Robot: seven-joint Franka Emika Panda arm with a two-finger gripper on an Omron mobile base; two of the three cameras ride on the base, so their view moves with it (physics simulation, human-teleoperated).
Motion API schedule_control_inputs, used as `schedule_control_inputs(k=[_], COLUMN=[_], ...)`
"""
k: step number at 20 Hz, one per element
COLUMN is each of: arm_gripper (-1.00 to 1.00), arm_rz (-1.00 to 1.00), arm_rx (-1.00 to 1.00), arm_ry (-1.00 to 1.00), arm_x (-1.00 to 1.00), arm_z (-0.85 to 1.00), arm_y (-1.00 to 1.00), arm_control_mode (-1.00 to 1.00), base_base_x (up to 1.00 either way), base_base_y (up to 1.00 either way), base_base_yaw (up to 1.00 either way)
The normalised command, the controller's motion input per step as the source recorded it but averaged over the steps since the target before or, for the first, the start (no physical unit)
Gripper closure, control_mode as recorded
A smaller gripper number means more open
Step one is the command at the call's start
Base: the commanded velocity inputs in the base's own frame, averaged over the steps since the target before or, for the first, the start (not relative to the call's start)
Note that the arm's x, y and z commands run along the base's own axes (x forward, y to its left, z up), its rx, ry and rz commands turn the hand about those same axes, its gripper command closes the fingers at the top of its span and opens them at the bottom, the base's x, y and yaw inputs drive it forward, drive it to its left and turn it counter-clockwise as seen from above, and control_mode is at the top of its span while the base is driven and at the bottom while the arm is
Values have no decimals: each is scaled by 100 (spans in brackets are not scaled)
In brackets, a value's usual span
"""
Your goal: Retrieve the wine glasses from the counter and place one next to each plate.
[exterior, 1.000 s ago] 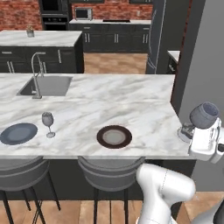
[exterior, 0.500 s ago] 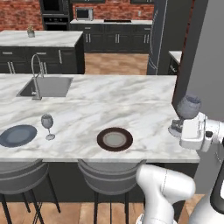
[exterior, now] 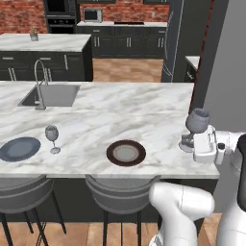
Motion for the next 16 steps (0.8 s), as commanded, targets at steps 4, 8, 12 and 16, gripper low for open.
schedule_control_inputs(k=[4, 8, 12, 16], arm_gripper=[100, 100, 100, 100], arm_rz=[16, 6, 0, 0], arm_rx=[0, 0, -2, 0], arm_ry=[1, 6, 8, 7], arm_x=[58, 74, 70, 60], arm_z=[-58, -56, -47, -36], arm_y=[0, 0, 0, 0], arm_control_mode=[-100, -100, -100, -100], base_base_x=[0, 0, 0, 0], base_base_y=[0, 0, 0, 0], base_base_yaw=[0, 0, 0, 0])
